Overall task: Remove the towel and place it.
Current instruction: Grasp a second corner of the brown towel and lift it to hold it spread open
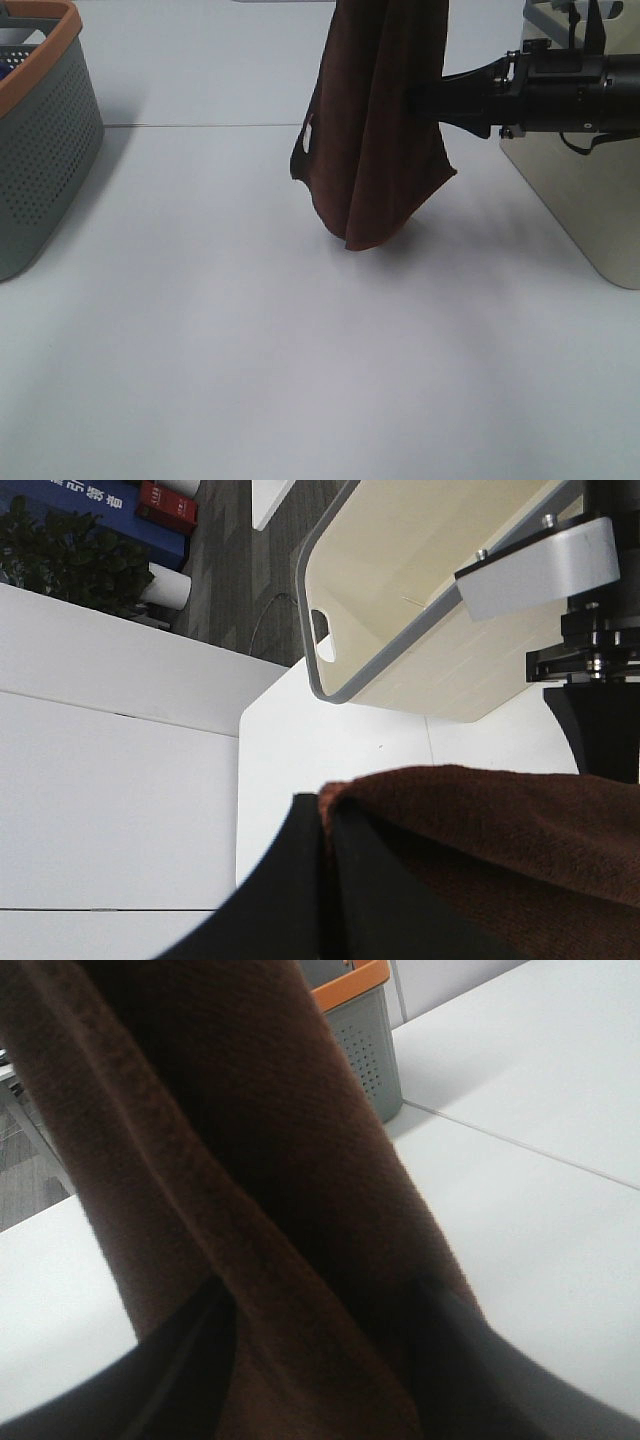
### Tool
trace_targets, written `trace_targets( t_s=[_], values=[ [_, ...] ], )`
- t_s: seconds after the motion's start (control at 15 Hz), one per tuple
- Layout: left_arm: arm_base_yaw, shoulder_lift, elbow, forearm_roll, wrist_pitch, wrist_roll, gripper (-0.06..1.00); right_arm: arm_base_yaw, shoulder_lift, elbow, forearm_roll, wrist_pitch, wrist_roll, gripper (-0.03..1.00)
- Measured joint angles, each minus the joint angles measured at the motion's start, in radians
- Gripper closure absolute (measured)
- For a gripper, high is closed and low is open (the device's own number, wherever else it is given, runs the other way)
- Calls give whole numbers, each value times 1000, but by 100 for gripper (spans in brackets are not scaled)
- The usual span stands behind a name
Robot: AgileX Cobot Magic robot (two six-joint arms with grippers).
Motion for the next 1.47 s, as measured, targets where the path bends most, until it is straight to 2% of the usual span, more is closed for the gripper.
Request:
trace_targets(
  t_s=[0.47,0.8,1.07,1.47],
  values=[
    [0,0,0,1,0,0,94,0,83,-1,-12,-29,0,55],
    [0,14,0,34,0,0,94,0,87,-1,-81,-55,0,59],
    [0,24,0,43,0,0,94,1,87,-1,-132,-131,0,65],
    [0,24,0,54,0,0,94,2,87,-1,-185,-189,18,66]
  ],
)
